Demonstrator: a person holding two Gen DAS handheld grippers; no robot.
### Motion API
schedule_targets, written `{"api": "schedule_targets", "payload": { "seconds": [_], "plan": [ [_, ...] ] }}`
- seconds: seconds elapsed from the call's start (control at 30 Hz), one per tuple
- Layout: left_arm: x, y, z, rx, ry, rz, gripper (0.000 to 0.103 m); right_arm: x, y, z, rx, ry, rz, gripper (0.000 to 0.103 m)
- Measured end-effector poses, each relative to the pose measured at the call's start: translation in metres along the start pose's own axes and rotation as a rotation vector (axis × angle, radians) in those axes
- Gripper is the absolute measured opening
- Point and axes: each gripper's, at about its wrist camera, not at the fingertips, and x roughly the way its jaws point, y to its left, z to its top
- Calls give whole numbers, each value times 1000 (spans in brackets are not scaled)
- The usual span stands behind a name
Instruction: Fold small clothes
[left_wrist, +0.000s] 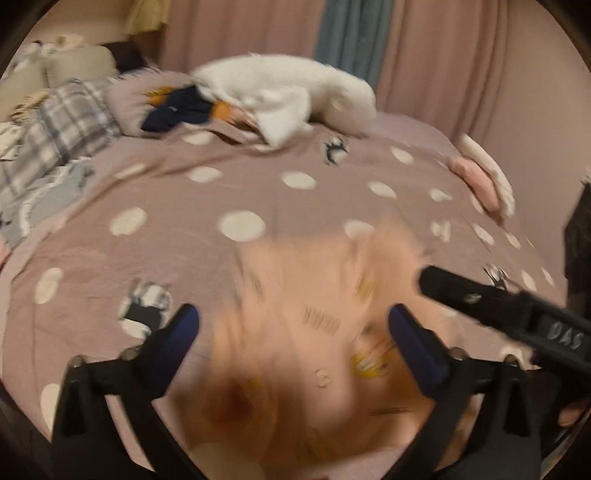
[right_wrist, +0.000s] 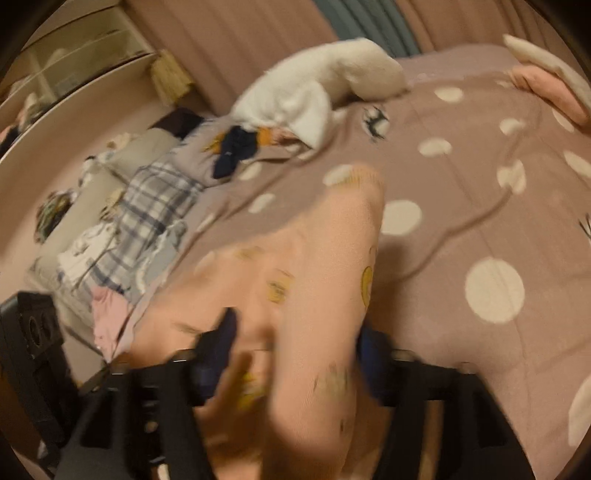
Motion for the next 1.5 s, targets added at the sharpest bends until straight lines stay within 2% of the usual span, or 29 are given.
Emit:
{"api": "schedule_targets", "payload": {
  "seconds": [0.1,0.2,0.4,0.53,0.67,0.87,1.1,1.33,1.5],
  "plan": [
    [-6,1,-1,69,5,-52,103,-13,4,-4,-31,-26,2,78],
    [-11,1,-6,90,1,-60,103,-19,9,-6,-63,-25,-29,84],
    [-8,-6,-12,91,45,-79,103,-21,9,-8,-68,18,-101,85],
    [-9,-11,-14,104,51,-64,103,-25,7,-10,-74,25,-125,86],
    [-10,-12,-14,93,72,-79,103,-30,1,-11,-50,23,-138,89],
    [-17,-15,-18,113,69,-17,103,-32,2,-14,-50,29,-164,102],
    [-31,-13,-26,125,68,16,103,-29,8,-21,-57,74,-219,102],
    [-52,-4,-30,100,26,34,103,-30,8,-30,-23,97,-245,102],
    [-63,0,-33,93,-9,51,103,-34,17,-38,-59,91,-279,102]
  ]
}}
